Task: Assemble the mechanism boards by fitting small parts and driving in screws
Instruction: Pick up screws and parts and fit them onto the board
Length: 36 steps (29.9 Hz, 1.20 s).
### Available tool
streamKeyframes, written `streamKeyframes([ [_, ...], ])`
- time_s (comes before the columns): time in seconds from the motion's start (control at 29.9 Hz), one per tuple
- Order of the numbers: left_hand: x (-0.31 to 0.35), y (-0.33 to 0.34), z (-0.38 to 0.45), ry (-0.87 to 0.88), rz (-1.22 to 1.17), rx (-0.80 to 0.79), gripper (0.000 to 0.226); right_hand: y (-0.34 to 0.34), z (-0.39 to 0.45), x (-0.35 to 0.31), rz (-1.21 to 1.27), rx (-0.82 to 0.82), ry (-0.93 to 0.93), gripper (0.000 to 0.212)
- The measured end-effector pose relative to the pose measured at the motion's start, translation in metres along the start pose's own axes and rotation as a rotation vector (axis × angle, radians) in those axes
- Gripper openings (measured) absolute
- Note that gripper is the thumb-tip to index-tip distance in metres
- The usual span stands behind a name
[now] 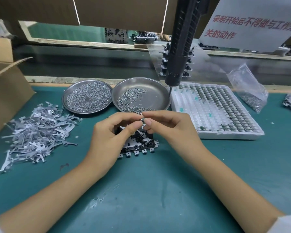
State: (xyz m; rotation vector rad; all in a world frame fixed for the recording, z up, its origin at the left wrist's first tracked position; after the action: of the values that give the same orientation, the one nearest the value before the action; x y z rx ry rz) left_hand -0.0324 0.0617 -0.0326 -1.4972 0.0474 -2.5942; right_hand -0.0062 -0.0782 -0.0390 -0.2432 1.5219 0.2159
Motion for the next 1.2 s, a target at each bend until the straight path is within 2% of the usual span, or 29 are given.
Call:
streamKeyframes([
  [0.17,0.012,-0.003,0.002,0.113,0.12,0.011,0.013,0.003,-0.002,-0.008,-0.102,-0.013,-0.082,0.02],
  [0.37,0.013,-0.008,0.004,0.114,0.171,0.021,0.025,0.003,-0.004,-0.011,-0.155,0.027,-0.128,0.019],
  [0.63,0.017,-0.009,0.005,0.176,0.294,-0.151,0.027,0.01,-0.009,-0.015,-0.342,0.056,-0.245,0.021],
  [0.8,0.004,-0.041,-0.002,0.103,0.262,-0.019,0.013,0.031,-0.017,-0.017,-0.641,0.025,-0.422,0.014],
  [0.9,-0.004,-0.049,-0.003,0.041,0.212,0.046,0.012,0.042,-0.024,-0.019,-0.752,0.0,-0.562,0.012],
  [1.2,-0.006,-0.048,-0.004,0.014,0.264,0.032,0.013,0.055,-0.032,-0.018,-0.904,-0.007,-0.714,0.009],
])
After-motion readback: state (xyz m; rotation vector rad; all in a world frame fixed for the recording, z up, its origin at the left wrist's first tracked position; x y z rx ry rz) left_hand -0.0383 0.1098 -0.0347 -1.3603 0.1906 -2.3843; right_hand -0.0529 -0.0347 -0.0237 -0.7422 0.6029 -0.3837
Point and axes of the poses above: each hand's wrist, its own z-axis towards the middle knuckle, its own y-axis out of the palm, x = y × z, the point moved 10 cm from there along z, towards the middle knuckle, and after that the axes turned 8 degrees about y, right-handed, at the moved point
